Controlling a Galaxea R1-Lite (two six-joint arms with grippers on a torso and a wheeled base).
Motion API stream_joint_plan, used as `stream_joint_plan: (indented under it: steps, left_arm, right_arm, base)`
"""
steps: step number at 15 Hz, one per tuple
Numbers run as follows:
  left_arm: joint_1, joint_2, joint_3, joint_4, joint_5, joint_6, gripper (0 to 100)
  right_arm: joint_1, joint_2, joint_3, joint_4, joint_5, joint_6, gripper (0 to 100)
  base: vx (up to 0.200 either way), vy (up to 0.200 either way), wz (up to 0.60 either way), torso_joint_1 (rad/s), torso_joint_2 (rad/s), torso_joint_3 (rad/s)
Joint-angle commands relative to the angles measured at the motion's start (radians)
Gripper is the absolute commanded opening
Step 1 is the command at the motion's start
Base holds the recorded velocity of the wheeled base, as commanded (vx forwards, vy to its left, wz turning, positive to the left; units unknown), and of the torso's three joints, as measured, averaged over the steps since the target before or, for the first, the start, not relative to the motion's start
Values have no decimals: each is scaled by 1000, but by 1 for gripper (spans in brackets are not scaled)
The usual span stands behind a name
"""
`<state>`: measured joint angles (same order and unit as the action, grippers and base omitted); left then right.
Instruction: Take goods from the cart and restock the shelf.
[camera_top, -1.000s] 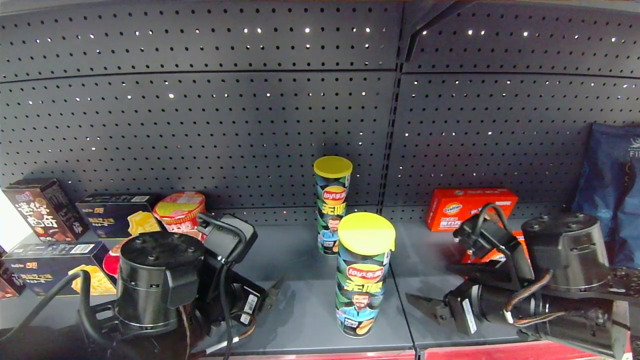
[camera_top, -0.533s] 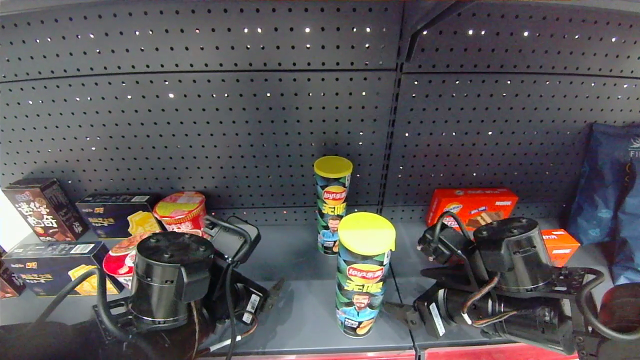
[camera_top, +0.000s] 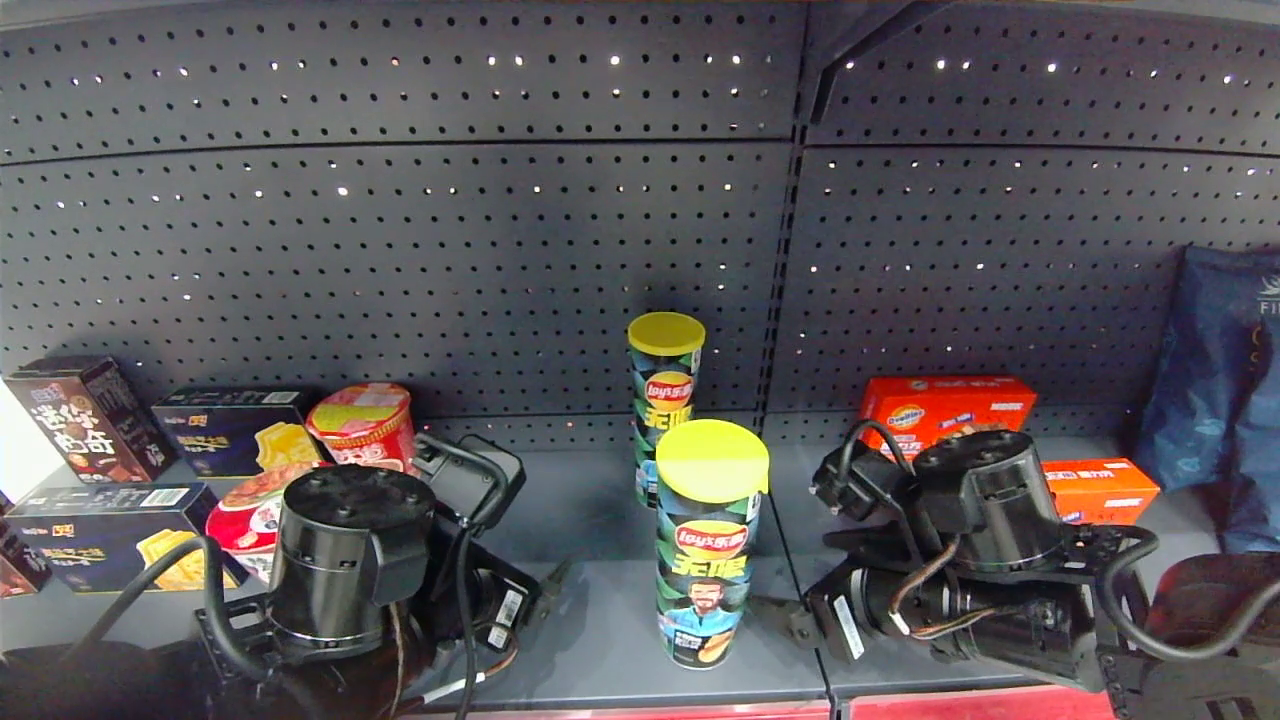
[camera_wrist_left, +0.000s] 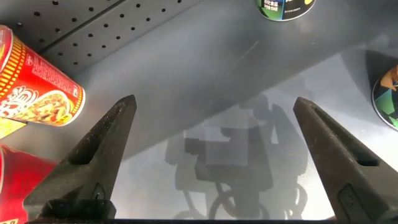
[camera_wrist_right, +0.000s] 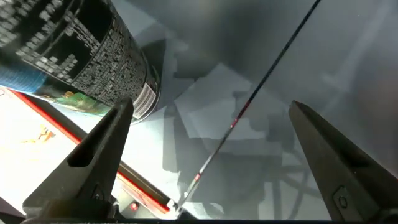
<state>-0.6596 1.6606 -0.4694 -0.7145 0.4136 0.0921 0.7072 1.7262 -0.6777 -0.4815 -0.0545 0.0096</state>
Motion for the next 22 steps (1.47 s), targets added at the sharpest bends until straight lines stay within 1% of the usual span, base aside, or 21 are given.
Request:
stream_joint_plan:
  steps: [1,14,22]
  left_arm:
    - [0,2,-2,0,1,0,100]
    - [-2,4,0,-2,1,0,100]
    - [-3,5,5,-2,1,0,100]
  right_arm:
    - [5,4,-5,0,-1,0,100]
    - [35,36,-34,-2,-1,1,100]
    - [28,43,-37,-3,-1,1,100]
  base:
    - [0,0,0,0,0,0]
    - [0,0,0,0,0,0]
    - [0,0,0,0,0,0]
